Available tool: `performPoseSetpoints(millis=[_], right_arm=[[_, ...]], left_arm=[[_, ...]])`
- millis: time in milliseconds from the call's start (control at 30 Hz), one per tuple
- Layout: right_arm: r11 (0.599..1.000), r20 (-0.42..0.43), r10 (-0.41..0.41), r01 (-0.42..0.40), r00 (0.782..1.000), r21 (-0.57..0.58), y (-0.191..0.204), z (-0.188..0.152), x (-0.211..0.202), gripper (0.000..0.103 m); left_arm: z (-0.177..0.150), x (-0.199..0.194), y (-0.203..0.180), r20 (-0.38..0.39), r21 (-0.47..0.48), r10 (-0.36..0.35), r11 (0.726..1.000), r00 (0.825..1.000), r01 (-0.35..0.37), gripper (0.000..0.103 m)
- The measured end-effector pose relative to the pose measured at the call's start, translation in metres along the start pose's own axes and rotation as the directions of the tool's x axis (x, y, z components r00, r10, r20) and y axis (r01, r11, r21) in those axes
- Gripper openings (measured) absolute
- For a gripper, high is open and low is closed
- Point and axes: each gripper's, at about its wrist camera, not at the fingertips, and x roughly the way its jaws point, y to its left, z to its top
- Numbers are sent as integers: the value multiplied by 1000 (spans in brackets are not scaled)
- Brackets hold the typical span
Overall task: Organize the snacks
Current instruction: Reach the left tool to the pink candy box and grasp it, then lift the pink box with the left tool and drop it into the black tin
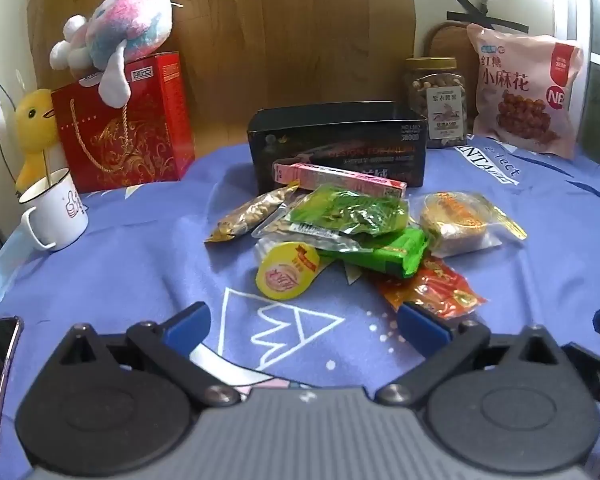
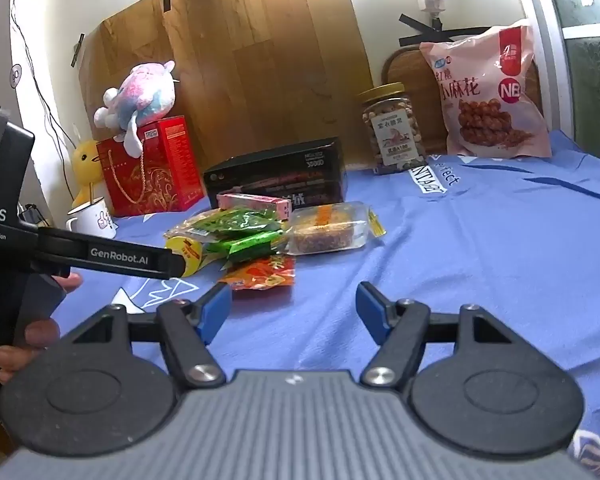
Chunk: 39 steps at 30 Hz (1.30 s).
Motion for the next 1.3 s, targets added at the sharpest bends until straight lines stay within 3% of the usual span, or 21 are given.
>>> performPoseSetpoints(millis=[267,433,467,533,633,700,767,833,967,1067,1167,1300], right_arm=[[1000,-3,-5,5,1000,7,1,-4,2,71],[999,-24,1,0,1000,36,-8,1,5,71],[999,-28,6,-5,1000,37,-9,2,6,71],[999,-35,30,-29,999,38,-10,2,10,71],[994,-68,96,-92,993,64,-15,7,21,67],[988,-95,132,-123,987,93,-20,12,34,57],[979,-122,165,-148,979,141,-27,19,47,47],[963,-147,209,-177,967,205,-34,26,59,35],[929,-156,286,-234,945,285,-40,41,76,33],[933,-142,267,-219,953,286,-44,67,94,33],[912,-150,307,-245,940,329,-48,89,117,34],[950,-213,283,-243,935,198,-36,105,149,38]], left_arm=[[-1,8,14,-16,-49,-27,998,999,27,103],[-8,7,28,-17,-90,-81,993,997,79,102],[-9,8,34,-20,-106,-95,990,995,92,100],[-11,11,45,-28,-152,-148,978,989,142,83],[-12,14,64,-15,-262,-268,931,963,255,77],[-14,13,75,48,-329,-386,865,921,380,76],[-8,18,80,75,-360,-464,813,882,458,68],[4,22,78,62,-331,-473,821,879,465,56],[29,29,84,76,-270,-411,869,909,415,55],[57,39,97,59,-266,-431,862,900,431,45],[84,59,98,34,-254,-449,860,893,442,43],[116,92,93,1,-198,-434,883,901,426,43]])
